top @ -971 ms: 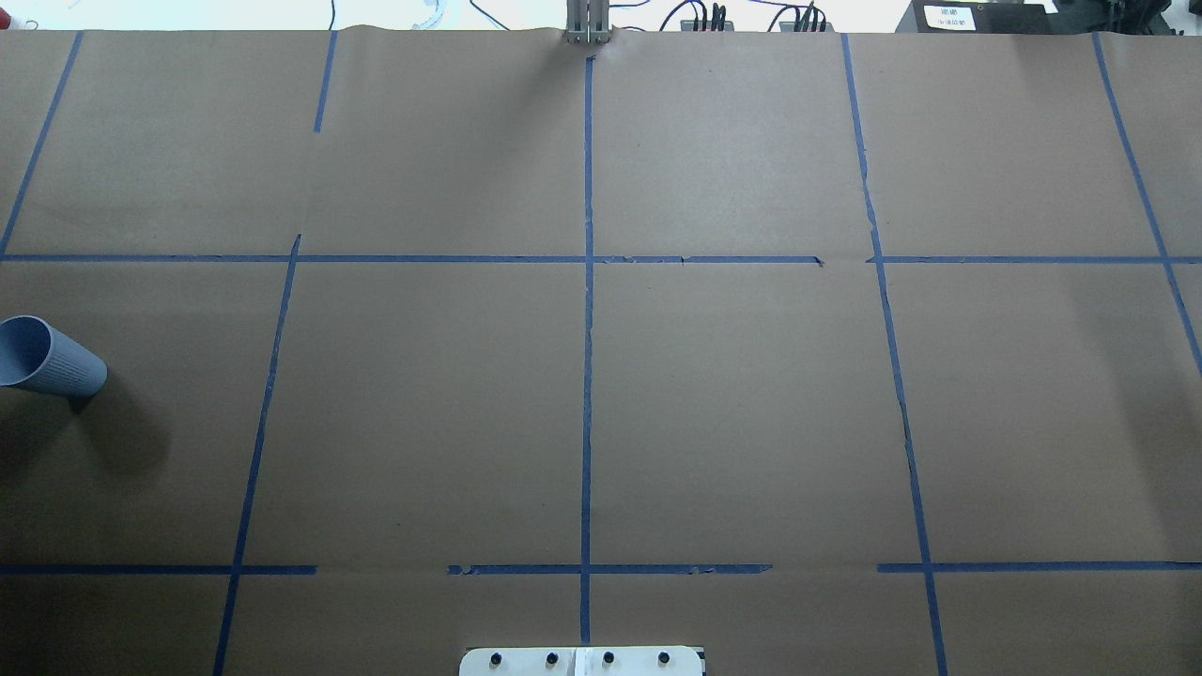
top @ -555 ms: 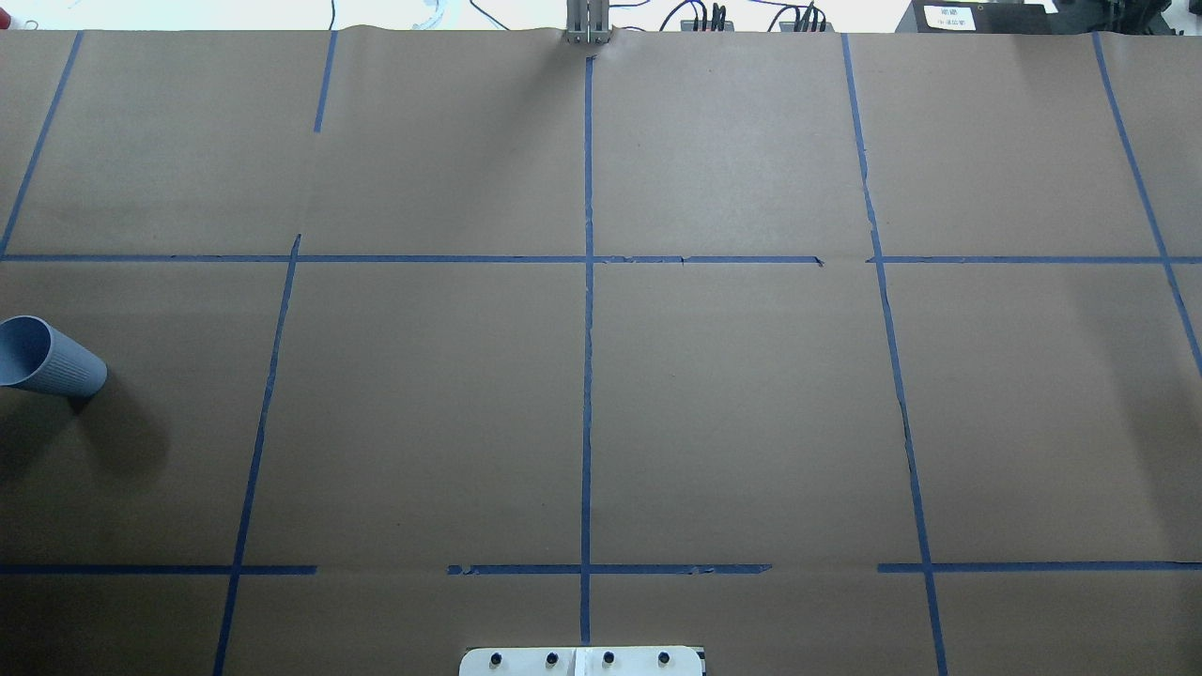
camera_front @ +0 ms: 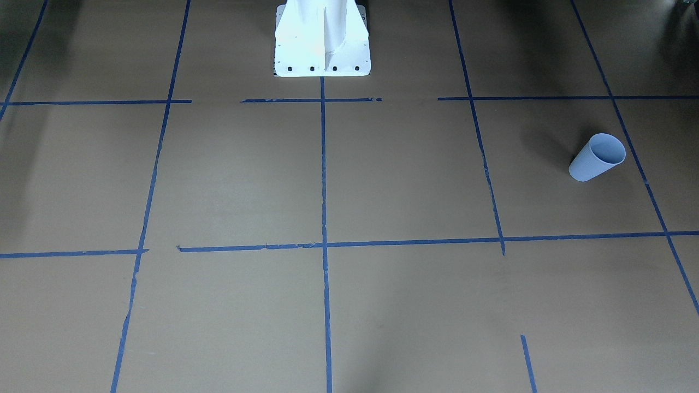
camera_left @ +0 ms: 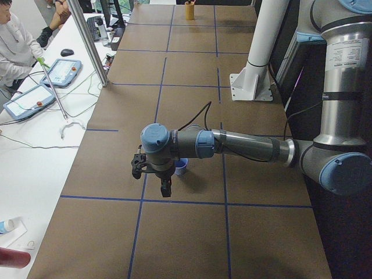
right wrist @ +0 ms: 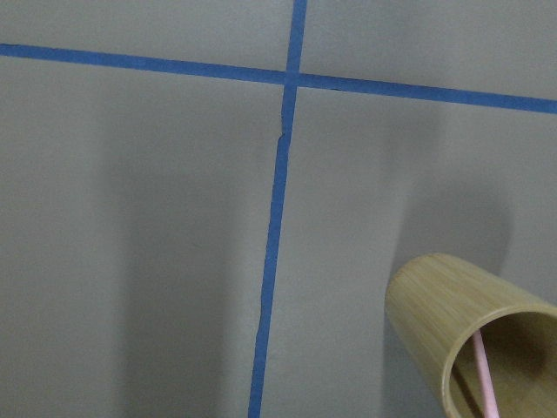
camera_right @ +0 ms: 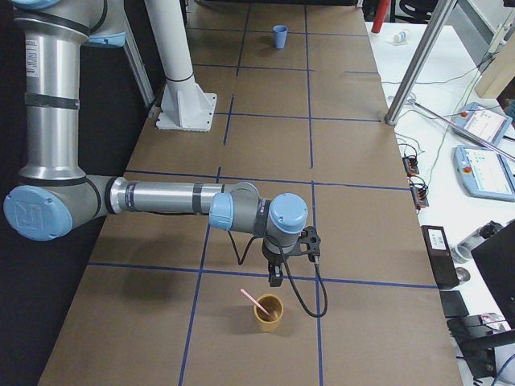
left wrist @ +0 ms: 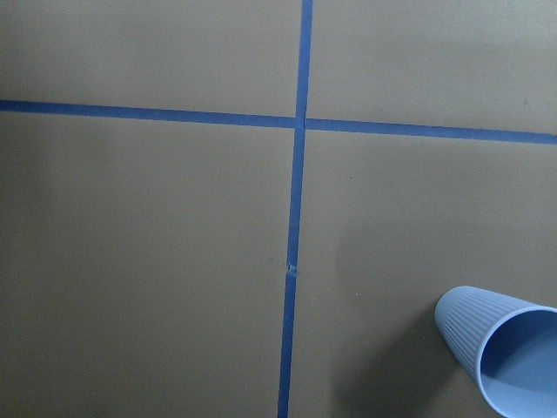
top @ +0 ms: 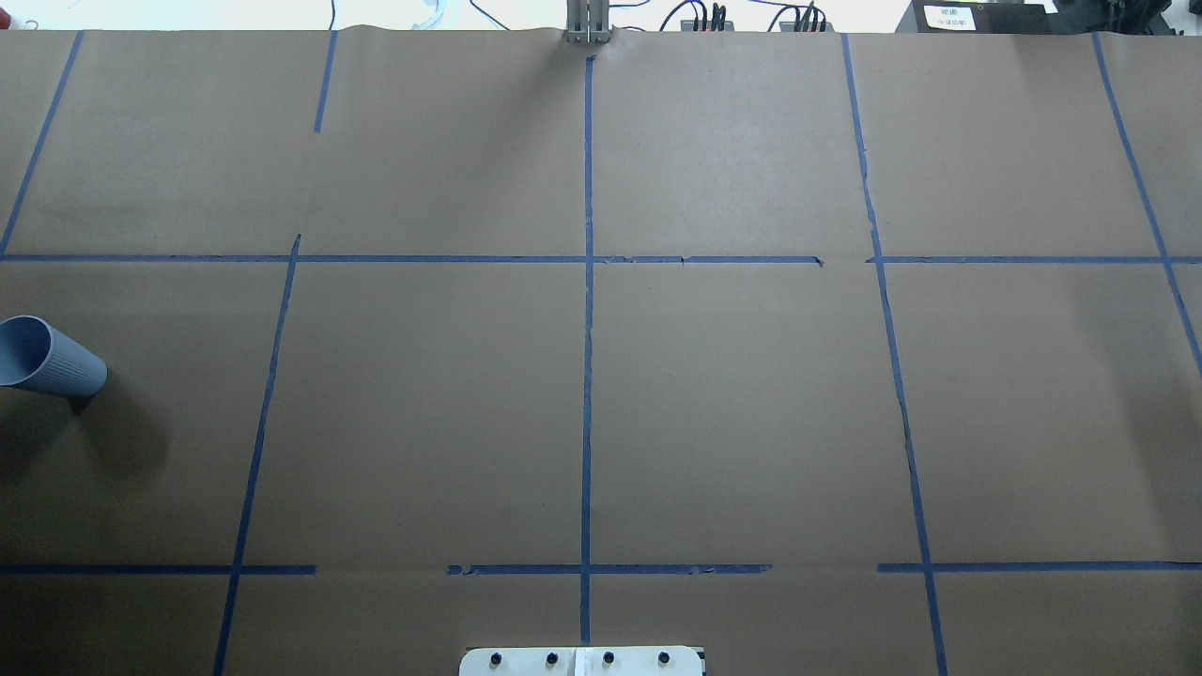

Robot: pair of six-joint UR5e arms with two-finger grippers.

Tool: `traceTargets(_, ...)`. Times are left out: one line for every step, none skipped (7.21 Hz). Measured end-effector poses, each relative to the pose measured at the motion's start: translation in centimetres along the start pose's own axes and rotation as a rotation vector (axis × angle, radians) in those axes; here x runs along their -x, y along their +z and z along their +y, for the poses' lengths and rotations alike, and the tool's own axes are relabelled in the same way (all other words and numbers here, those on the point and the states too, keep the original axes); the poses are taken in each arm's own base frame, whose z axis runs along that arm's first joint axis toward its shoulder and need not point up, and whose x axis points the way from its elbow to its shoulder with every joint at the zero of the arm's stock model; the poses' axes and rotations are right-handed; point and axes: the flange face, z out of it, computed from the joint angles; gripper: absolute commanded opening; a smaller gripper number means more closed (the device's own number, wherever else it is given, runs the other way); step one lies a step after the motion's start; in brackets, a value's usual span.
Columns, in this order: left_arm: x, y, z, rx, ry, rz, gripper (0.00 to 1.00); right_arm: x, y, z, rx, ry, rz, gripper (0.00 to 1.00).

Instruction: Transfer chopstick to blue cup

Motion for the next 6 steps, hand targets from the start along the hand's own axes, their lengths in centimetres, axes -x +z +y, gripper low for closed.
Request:
traceTargets(-0.3,-0.2,-0.1,-0.017,0.018,0.0,1.0,0.1,0.1,0.2,-0.001,0.002,-0.018,1.0)
traceTargets(-0.7,-0.4,-0.3,-0.04,0.036,0.003,1.0,0.1,0.2,0.3,-0.002,0.003,-0.026,1.0)
traceTargets(-1.0,-0.3,-0.4,-0.047,0.043,0.009,1.0,0.1,0.2,0.3,-0.003,0.001,-0.029,1.0)
traceTargets(-1.4,0.1,-0.5,-0.043,0.049,0.011,1.0,0.2,0.1,0.2,-0.008,-0.006,-0.028,1.0)
traceTargets(-1.6,0.4,-0.5,-0.036,0.053,0.012,1.0,0.2,0.1,0.0,-0.023,-0.022,-0.026,1.0)
traceTargets(-1.6,0.7,-0.4,-0.031,0.055,0.012,1.0,-0.1,0.4,0.1,-0.041,-0.041,-0.022,1.0)
